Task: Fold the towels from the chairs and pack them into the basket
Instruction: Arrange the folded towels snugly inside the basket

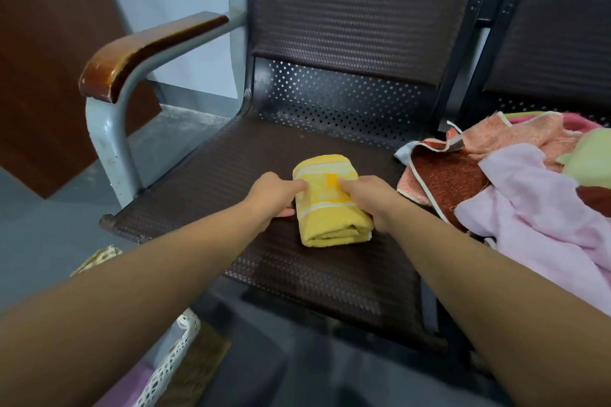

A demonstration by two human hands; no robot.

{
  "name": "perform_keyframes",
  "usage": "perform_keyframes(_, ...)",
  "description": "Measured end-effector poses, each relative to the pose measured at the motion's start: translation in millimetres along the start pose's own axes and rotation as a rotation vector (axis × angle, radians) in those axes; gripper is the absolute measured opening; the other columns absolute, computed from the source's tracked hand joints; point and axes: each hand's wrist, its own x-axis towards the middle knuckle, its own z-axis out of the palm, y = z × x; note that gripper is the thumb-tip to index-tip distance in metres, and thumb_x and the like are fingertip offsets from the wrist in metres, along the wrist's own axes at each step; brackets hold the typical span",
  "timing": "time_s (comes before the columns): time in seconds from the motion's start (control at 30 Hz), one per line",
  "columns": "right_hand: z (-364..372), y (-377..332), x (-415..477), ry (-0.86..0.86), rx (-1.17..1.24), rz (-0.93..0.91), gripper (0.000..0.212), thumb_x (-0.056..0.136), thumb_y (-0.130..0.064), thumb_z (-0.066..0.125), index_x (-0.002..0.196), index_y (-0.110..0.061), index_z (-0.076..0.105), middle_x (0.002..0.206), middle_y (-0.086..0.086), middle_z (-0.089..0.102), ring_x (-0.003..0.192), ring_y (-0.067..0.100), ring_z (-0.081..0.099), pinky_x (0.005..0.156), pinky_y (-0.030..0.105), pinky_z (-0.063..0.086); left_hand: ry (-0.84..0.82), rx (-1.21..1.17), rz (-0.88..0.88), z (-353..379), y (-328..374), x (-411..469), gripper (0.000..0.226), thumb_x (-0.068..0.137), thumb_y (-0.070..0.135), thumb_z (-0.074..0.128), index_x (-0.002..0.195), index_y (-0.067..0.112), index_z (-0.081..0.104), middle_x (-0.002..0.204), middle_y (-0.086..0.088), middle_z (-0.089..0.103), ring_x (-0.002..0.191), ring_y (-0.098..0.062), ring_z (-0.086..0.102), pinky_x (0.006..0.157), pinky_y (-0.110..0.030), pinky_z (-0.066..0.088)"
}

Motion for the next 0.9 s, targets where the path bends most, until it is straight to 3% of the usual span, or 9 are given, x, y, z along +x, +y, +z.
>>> perform_keyframes(0.1, 5, 1, -2, -0.017, 0.013, 0.025, 0.062, 0.101, -0.051, 0.046, 0.150, -0.013, 0.040, 0.143, 0.007, 0.052, 0.125, 0.030, 0.054, 0.107, 0.047, 0.045, -0.069, -0.179, -0.046, 7, 2, -1, 0.069, 0.074, 0.040, 0.084, 0.128, 0.006, 0.056, 0.116, -0.008, 0.069, 0.099, -0.023, 0.071, 0.082, -0.038, 0.061)
perform_keyframes(0.2, 18, -4, -10, -0.093, 0.235, 0.067, 0.048, 0.101, -0.046, 0.051, 0.138, -0.014, 0.053, 0.123, 0.009, 0.066, 0.107, 0.030, 0.067, 0.095, 0.048, 0.055, -0.123, -0.299, -0.062, 5, 6, -9, 0.057, 0.077, 0.035, 0.082, 0.123, 0.009, 0.061, 0.109, -0.008, 0.074, 0.097, -0.027, 0.072, 0.087, -0.046, 0.059)
perform_keyframes(0.3, 39, -18, -20, -0.111, 0.302, -0.048, 0.039, 0.101, -0.045, 0.052, 0.127, -0.016, 0.056, 0.118, 0.008, 0.069, 0.102, 0.029, 0.069, 0.092, 0.052, 0.056, -0.164, -0.447, 0.037, -19, 15, -27, 0.041, 0.086, 0.018, 0.070, 0.126, 0.015, 0.061, 0.110, -0.012, 0.074, 0.099, -0.032, 0.072, 0.089, -0.053, 0.057)
perform_keyframes(0.4, 64, -46, -41, -0.056, 0.204, -0.209, 0.039, 0.098, -0.047, 0.055, 0.121, -0.016, 0.054, 0.116, 0.006, 0.066, 0.101, 0.027, 0.067, 0.089, 0.053, 0.057, -0.148, -0.565, 0.172, -62, 18, -51, 0.039, 0.091, 0.010, 0.058, 0.129, 0.015, 0.059, 0.118, -0.013, 0.072, 0.106, -0.031, 0.070, 0.085, -0.048, 0.058)
perform_keyframes(0.53, 112, -79, -82, -0.157, 0.125, -0.334, 0.034, 0.098, -0.042, 0.058, 0.115, -0.013, 0.055, 0.113, 0.007, 0.065, 0.102, 0.026, 0.065, 0.090, 0.052, 0.056, -0.113, -0.648, 0.158, -129, 6, -92, 0.040, 0.093, 0.020, 0.057, 0.133, 0.013, 0.057, 0.117, -0.013, 0.072, 0.103, -0.029, 0.072, 0.072, -0.041, 0.061)
perform_keyframes(0.63, 153, -89, -106, -0.273, 0.198, -0.336, 0.033, 0.097, -0.037, 0.063, 0.116, -0.011, 0.056, 0.115, 0.010, 0.068, 0.104, 0.027, 0.067, 0.092, 0.052, 0.056, -0.084, -0.669, 0.171, -175, -11, -119, 0.040, 0.093, 0.021, 0.056, 0.132, 0.013, 0.057, 0.117, -0.013, 0.072, 0.103, -0.029, 0.072, 0.077, -0.044, 0.058)
perform_keyframes(0.77, 216, -89, -136, -0.370, 0.064, -0.382, 0.034, 0.093, -0.035, 0.069, 0.115, -0.010, 0.060, 0.110, 0.007, 0.070, 0.098, 0.023, 0.068, 0.083, 0.041, 0.059, -0.038, -0.728, 0.155, -239, -63, -151, 0.048, 0.090, 0.019, 0.055, 0.137, 0.011, 0.054, 0.126, -0.015, 0.068, 0.114, -0.031, 0.067, 0.091, -0.049, 0.054)
perform_keyframes(0.9, 285, -73, -146, -0.458, -0.110, -0.440, 0.035, 0.087, -0.032, 0.076, 0.108, -0.010, 0.061, 0.107, 0.006, 0.070, 0.096, 0.023, 0.069, 0.085, 0.043, 0.058, 0.039, -0.777, 0.088, -284, -131, -172, 0.055, 0.084, 0.017, 0.056, 0.139, 0.010, 0.052, 0.126, -0.015, 0.068, 0.110, -0.029, 0.069, 0.079, -0.042, 0.061)
